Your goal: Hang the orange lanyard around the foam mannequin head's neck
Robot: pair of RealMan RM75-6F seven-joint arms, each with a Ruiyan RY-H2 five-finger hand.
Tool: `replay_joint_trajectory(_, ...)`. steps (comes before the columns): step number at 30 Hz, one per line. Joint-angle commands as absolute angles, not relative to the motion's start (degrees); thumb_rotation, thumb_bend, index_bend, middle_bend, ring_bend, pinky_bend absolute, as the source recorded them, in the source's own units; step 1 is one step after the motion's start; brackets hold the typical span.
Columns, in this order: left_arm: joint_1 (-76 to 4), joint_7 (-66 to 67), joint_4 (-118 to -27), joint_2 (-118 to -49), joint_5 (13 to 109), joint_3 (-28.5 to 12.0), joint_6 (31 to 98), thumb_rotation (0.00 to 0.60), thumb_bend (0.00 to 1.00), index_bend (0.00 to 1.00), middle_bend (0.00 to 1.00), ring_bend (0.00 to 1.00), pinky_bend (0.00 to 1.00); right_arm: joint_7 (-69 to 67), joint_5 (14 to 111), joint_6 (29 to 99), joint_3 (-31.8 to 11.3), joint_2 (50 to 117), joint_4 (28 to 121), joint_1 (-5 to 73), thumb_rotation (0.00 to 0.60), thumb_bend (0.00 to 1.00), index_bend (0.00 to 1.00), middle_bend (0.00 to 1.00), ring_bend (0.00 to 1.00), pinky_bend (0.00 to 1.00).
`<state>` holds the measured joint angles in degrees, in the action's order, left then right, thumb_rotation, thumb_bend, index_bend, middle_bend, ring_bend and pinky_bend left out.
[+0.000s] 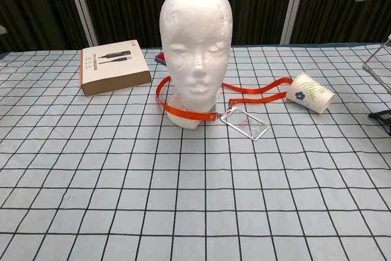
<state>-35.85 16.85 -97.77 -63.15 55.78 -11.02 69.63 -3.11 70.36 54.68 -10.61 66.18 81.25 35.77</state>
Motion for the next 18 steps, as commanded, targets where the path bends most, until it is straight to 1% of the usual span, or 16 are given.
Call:
replay_joint_trajectory(1, -27.9, 20.1, -103.2, -60.2, 59.1, -5.7, 78.8, 0.600, 0.00, 0.00, 0.00, 0.00, 0.00, -7.9, 80.4, 53.9, -4.5, 66.7, 83.5, 34.2, 0.600, 1.00, 0.10, 0.08, 0.00, 0.00)
replay_joint_trajectory(3, -25.0, 21.3, -104.9, -60.7, 61.1, -4.1, 83.0, 0.600, 0.00, 0.00, 0.00, 0.00, 0.00, -8.4, 82.7, 53.9, -3.6, 68.6, 82.5, 34.6, 0.600, 1.00, 0.06, 0.08, 0.00, 0.01)
replay_joint_trajectory(7, -21.0, 19.8, -105.9, -61.2, 62.6, -2.2, 85.7, 0.600, 0.00, 0.00, 0.00, 0.00, 0.00, -8.1, 85.4, 52.1, -2.4, 72.1, 80.9, 36.2, 0.600, 1.00, 0.05, 0.07, 0.00, 0.02)
replay_joint_trajectory(12, -18.7, 19.7, -104.9, -61.9, 64.0, -1.1, 86.8, 0.600, 0.00, 0.00, 0.00, 0.00, 0.00, -7.0, 85.6, 50.1, -2.6, 75.9, 79.6, 37.9, 0.600, 1.00, 0.05, 0.07, 0.00, 0.03)
replay_joint_trajectory(18, -17.4, 18.6, -103.8, -62.2, 65.9, -1.5, 87.1, 0.600, 0.00, 0.00, 0.00, 0.00, 0.00, -3.9, 84.5, 48.0, -3.8, 81.7, 77.3, 40.3, 0.600, 1.00, 0.07, 0.09, 0.01, 0.06)
